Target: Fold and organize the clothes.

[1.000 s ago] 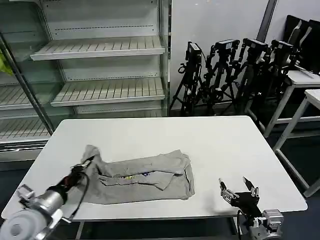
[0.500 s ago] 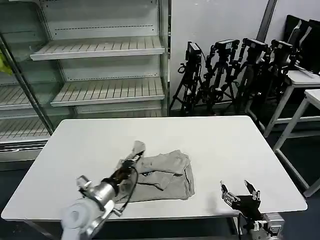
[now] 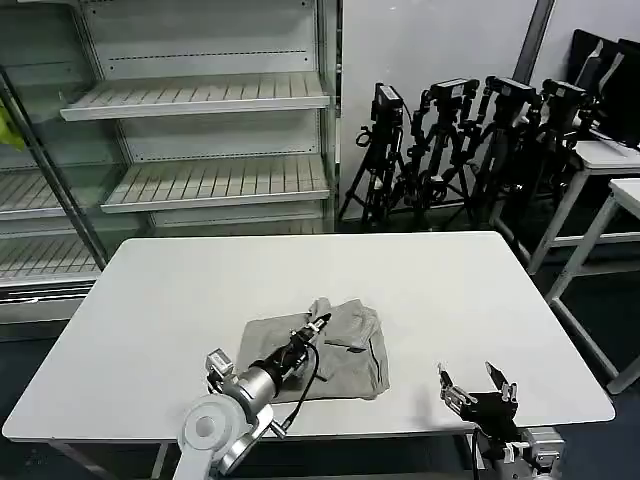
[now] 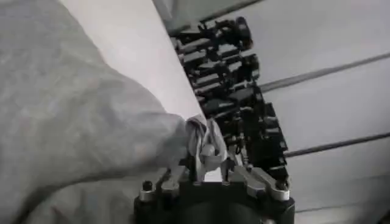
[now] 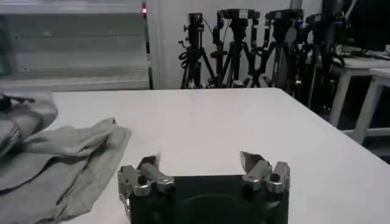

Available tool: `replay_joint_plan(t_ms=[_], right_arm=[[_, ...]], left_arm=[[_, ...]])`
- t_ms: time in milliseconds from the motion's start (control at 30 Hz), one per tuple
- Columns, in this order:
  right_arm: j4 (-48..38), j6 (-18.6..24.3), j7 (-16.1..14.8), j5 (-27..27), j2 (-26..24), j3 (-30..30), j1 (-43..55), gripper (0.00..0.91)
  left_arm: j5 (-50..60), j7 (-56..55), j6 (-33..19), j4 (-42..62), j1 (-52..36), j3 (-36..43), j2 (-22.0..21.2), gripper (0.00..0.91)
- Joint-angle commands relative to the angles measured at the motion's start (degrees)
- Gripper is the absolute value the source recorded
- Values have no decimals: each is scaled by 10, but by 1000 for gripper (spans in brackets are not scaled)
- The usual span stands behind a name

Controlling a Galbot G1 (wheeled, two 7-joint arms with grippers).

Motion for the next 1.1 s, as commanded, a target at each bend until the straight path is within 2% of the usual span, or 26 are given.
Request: replay_joint_plan(t_ms=[33, 133, 300, 400, 533, 667, 800, 900, 1100], right_arm=[[6, -2, 1, -3, 2, -2, -1, 907], [10, -3, 1, -7, 6, -4, -3, 907], [9, -3, -1, -10, 10, -7, -5, 907], [7, -3, -1, -11, 13, -9, -3, 907], [3, -3, -2, -11, 11, -13, -2, 907], [-2, -3, -3, -10, 7, -14, 0, 907], [-5, -3, -3, -9, 4, -14, 2, 907], [-3, -3, -4, -8, 6, -14, 0, 907], [6, -4, -3, -6, 5, -8, -7, 907]], left_arm=[[30, -8, -13, -76, -14, 45, -4, 907], [30, -19, -13, -81, -16, 28, 6, 907], [25, -22, 9, -120, 22, -31, 49, 907], [70, -10, 36, -119, 50, -81, 87, 907], [79, 17, 37, -103, 101, -148, 154, 907], [78, 46, 39, -102, 150, -176, 214, 907], [75, 68, 39, -99, 178, -184, 253, 907], [69, 73, 39, -100, 178, -177, 255, 907], [62, 83, 39, -63, 147, -136, 225, 907]])
